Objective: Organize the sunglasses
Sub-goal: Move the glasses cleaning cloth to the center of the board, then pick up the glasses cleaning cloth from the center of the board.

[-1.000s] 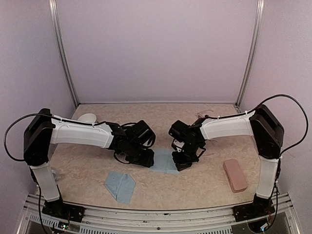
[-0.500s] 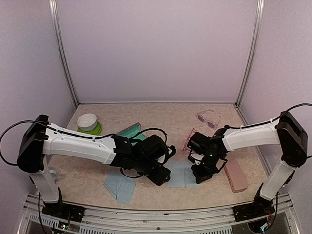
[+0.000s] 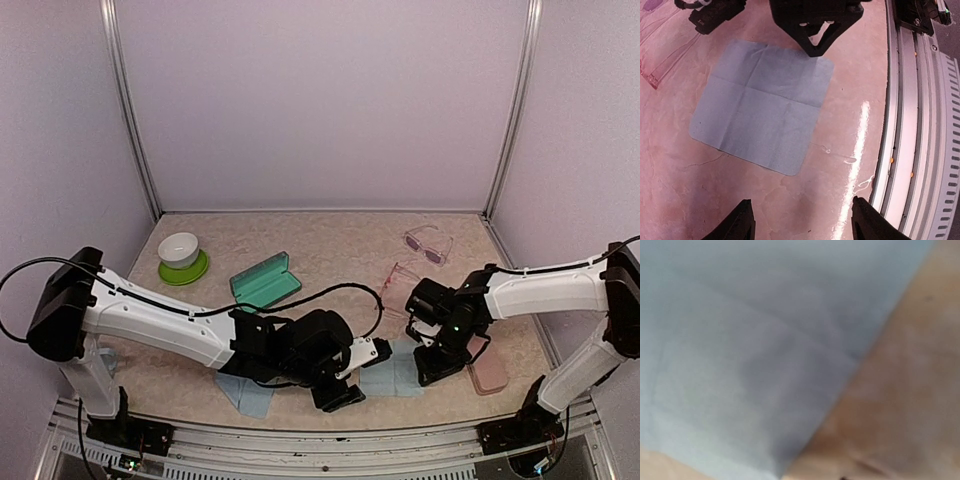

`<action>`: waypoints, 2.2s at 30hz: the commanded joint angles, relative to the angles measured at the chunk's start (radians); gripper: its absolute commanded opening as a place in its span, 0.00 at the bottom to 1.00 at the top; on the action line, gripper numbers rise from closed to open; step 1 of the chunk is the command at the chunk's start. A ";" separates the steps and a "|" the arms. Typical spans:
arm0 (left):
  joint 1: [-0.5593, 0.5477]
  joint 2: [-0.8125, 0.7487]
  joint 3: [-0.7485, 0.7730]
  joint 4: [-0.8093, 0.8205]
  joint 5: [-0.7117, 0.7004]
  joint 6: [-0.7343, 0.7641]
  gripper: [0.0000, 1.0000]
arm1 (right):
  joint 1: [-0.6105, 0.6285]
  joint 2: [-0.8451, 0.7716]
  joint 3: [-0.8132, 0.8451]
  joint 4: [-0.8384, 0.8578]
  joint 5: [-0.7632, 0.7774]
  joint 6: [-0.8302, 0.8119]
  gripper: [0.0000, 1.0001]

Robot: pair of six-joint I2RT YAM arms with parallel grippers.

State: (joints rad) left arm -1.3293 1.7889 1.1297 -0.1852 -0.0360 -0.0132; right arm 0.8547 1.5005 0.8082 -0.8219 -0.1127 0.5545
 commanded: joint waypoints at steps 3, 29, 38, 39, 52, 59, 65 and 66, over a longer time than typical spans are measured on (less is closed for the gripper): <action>0.003 0.045 0.014 0.076 0.063 0.199 0.62 | 0.005 -0.096 0.032 -0.070 0.086 0.052 0.45; 0.066 0.182 0.022 0.136 0.130 0.509 0.46 | 0.001 -0.302 0.014 -0.145 0.227 0.285 0.51; 0.068 0.232 0.055 0.142 0.115 0.527 0.42 | 0.000 -0.308 0.001 -0.155 0.220 0.291 0.51; 0.068 0.237 0.059 0.141 0.106 0.534 0.41 | 0.000 -0.311 0.000 -0.156 0.218 0.293 0.51; 0.063 0.257 0.061 0.128 0.035 0.612 0.26 | 0.000 -0.303 0.005 -0.160 0.224 0.289 0.51; 0.038 0.235 0.014 0.166 -0.009 0.632 0.22 | 0.000 -0.293 0.004 -0.159 0.226 0.286 0.51; 0.010 0.220 -0.001 0.187 -0.014 0.638 0.17 | -0.004 -0.290 0.002 -0.158 0.226 0.286 0.51; 0.005 0.220 -0.001 0.188 -0.014 0.636 0.17 | -0.005 -0.290 0.002 -0.158 0.227 0.285 0.51</action>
State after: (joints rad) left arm -1.3014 2.0167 1.1538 0.0135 -0.0422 0.6117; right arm 0.8543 1.2068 0.8173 -0.9657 0.0948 0.8352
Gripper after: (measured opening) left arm 0.181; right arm 0.514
